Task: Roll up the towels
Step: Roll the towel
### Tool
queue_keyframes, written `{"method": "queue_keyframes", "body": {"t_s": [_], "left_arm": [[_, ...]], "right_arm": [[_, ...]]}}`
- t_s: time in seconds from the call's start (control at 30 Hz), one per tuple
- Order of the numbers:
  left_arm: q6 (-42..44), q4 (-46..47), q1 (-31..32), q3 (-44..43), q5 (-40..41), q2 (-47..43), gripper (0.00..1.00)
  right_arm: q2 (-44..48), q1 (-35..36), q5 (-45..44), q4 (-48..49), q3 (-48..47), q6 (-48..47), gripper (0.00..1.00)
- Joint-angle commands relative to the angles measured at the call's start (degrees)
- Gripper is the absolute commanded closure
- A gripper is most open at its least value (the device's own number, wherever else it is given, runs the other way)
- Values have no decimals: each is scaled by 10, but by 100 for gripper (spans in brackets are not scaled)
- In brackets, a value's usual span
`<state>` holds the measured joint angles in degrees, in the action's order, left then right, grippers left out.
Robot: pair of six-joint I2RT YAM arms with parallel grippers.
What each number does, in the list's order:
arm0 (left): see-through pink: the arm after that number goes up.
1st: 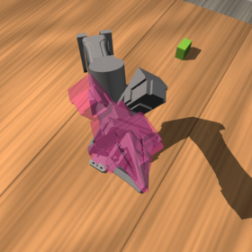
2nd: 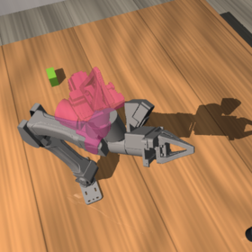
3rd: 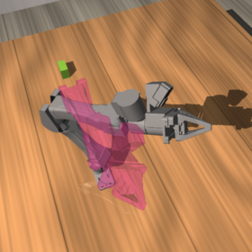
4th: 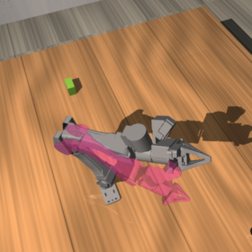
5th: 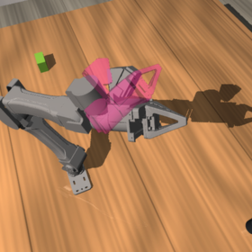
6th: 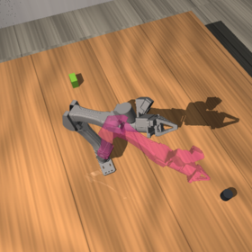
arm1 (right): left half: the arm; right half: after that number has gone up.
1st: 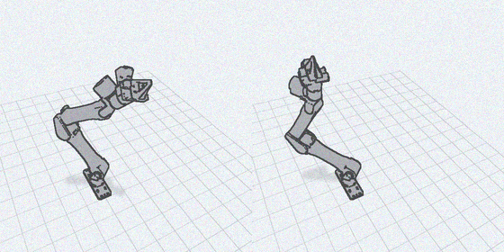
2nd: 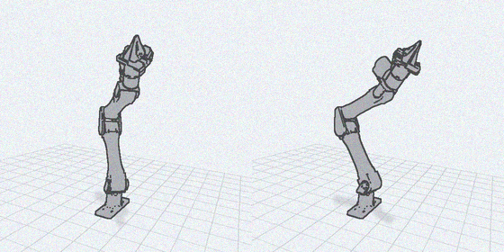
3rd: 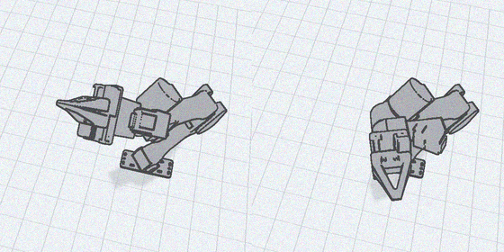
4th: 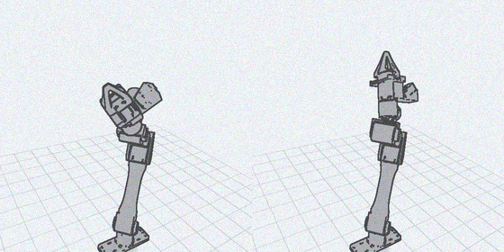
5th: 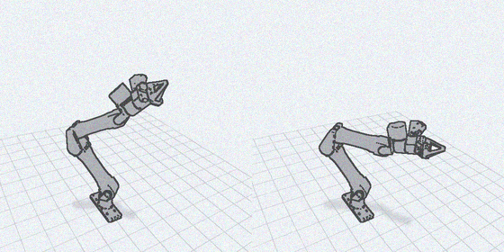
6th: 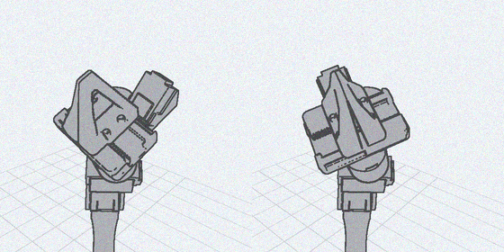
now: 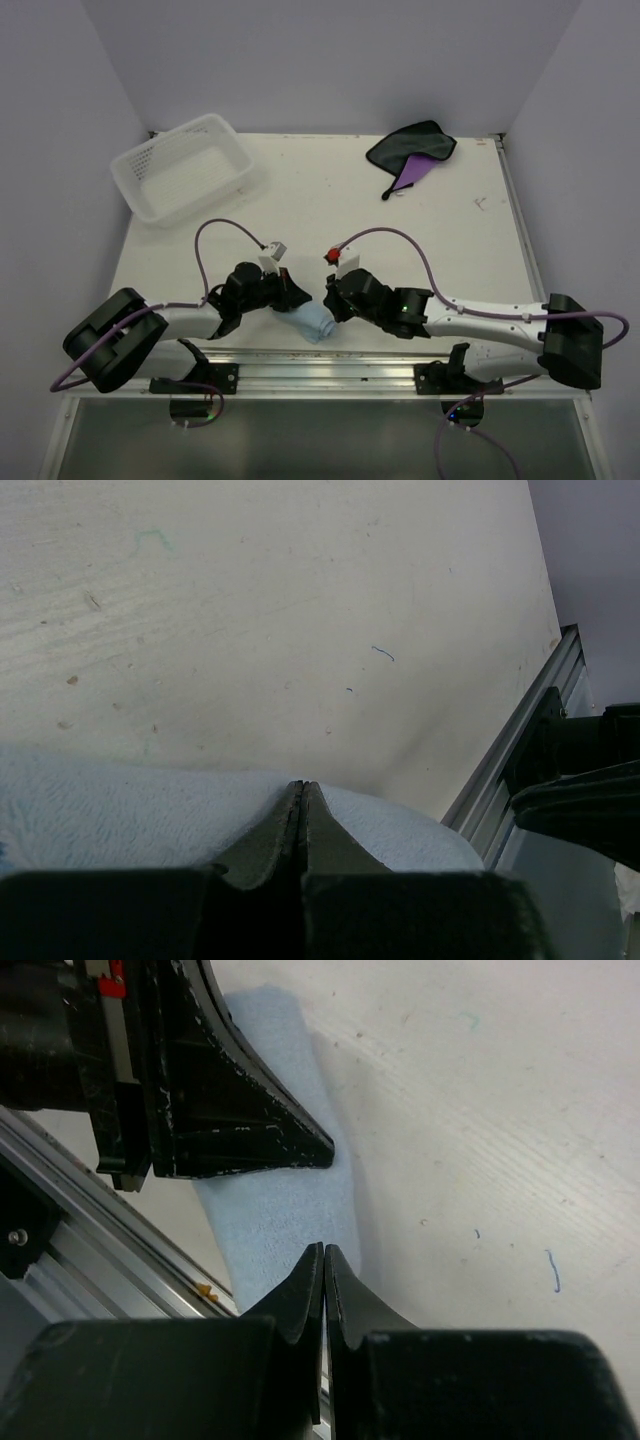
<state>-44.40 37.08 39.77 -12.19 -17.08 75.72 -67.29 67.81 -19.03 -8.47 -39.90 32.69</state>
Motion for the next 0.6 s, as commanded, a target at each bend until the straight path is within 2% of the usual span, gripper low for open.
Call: {"method": "queue_keyframes", "body": {"t_s": [0.0,0.3,0.57], "left_arm": [[20,-56,3,18,13,0,100],[23,-64,3,16,19,-1,100],[18,-47,2,14,16,21,100]], "right_arm": [[-49,1,65,58,10,20,100],[-82,11,101,139,51,34,100],[-151,77,67,127,12,14,100]]}}
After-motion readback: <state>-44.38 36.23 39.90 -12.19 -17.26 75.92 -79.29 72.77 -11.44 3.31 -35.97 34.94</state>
